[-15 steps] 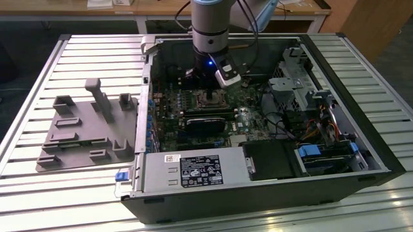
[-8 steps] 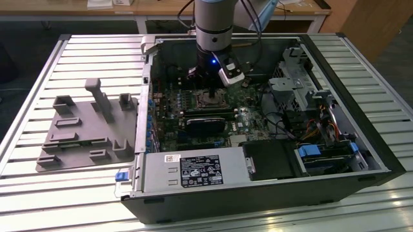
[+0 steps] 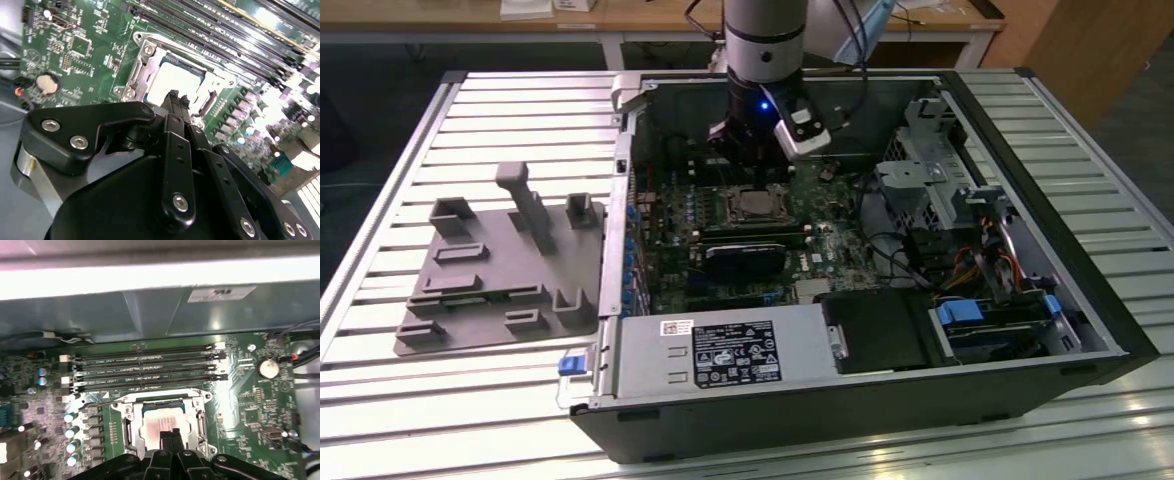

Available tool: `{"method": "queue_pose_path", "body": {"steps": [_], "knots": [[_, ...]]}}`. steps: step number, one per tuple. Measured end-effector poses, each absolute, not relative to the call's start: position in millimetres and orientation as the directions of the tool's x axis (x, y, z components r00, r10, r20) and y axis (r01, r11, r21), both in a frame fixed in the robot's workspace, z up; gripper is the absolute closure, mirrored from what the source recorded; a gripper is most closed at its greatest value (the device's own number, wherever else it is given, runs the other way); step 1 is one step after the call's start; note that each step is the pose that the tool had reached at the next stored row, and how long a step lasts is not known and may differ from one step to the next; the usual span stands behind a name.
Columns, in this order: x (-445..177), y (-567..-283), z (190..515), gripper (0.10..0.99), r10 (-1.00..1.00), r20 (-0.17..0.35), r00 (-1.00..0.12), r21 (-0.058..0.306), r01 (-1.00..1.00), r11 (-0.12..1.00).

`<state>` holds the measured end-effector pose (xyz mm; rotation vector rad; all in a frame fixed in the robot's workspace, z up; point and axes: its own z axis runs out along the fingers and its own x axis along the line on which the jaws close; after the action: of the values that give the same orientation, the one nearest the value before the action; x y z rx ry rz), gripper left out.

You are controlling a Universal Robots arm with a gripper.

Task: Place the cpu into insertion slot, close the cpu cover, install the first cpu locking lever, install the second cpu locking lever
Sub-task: 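Close the cpu cover, then install the first cpu locking lever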

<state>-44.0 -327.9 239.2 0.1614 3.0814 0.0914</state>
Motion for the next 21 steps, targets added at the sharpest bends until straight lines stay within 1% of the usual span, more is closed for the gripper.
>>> {"method": "queue_pose_path", "body": {"steps": [3,21], "knots": [[-43.9,-327.9,246.2,0.980,0.106,-0.051,-0.993,0.062,0.103,0.993],[-48.7,-327.9,247.7,0.980,0.106,-0.051,-0.993,0.062,0.103,0.993]]}}
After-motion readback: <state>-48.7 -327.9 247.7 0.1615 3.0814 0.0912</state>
